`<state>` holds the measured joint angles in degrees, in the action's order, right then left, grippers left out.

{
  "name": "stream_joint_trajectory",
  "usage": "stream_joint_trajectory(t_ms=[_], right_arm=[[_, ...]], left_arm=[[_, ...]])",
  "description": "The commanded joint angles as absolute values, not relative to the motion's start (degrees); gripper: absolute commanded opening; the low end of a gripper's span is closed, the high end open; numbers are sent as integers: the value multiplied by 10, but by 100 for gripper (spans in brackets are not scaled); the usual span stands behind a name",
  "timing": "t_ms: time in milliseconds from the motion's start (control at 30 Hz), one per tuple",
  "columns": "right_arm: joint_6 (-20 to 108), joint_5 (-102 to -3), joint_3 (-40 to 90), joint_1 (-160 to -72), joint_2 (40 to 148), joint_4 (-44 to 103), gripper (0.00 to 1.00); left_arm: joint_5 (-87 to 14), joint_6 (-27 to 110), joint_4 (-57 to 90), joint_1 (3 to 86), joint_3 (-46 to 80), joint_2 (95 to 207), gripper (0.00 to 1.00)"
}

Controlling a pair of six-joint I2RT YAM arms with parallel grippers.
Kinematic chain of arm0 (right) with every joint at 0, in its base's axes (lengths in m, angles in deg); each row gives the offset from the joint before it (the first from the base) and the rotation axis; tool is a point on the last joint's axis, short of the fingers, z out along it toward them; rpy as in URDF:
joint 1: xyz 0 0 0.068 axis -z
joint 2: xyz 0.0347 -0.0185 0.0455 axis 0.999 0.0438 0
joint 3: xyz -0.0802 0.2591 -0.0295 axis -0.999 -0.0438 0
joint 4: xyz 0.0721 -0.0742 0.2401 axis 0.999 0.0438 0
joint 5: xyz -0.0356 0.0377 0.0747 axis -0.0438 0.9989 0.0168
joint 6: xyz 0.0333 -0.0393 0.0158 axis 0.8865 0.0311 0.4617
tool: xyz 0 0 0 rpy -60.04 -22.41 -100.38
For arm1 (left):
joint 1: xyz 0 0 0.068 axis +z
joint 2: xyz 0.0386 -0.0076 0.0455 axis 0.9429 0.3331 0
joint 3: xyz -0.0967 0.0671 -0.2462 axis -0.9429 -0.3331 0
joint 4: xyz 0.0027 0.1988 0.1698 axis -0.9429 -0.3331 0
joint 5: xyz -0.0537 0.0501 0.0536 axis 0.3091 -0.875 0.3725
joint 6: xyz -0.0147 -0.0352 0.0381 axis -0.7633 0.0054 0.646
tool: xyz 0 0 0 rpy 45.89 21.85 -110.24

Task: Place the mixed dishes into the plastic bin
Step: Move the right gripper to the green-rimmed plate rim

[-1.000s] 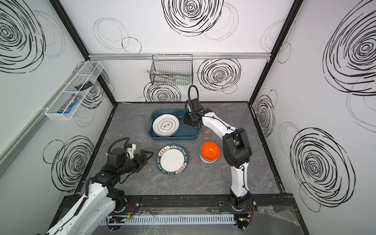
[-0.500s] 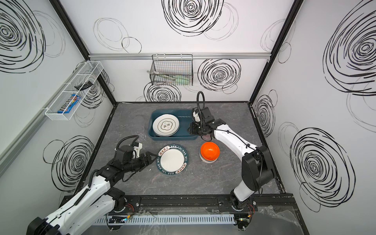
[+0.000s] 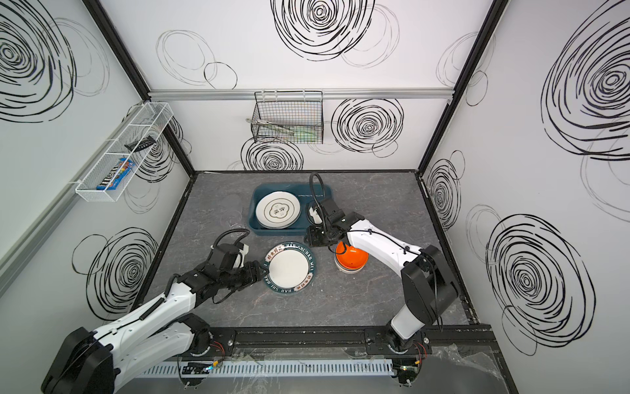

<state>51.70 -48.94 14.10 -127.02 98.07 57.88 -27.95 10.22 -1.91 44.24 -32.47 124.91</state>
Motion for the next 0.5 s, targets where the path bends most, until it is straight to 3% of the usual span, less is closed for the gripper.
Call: stream_joint_trajectory(t_ms=[0,467], right_arm=[[520,-510,129,-1279,1002,588,44],[526,-525,120,-1303,1050,581,45]], left_arm=[[-291,113,15,437,-313,1261,66],[-287,116,42,434,-321,1284,66]])
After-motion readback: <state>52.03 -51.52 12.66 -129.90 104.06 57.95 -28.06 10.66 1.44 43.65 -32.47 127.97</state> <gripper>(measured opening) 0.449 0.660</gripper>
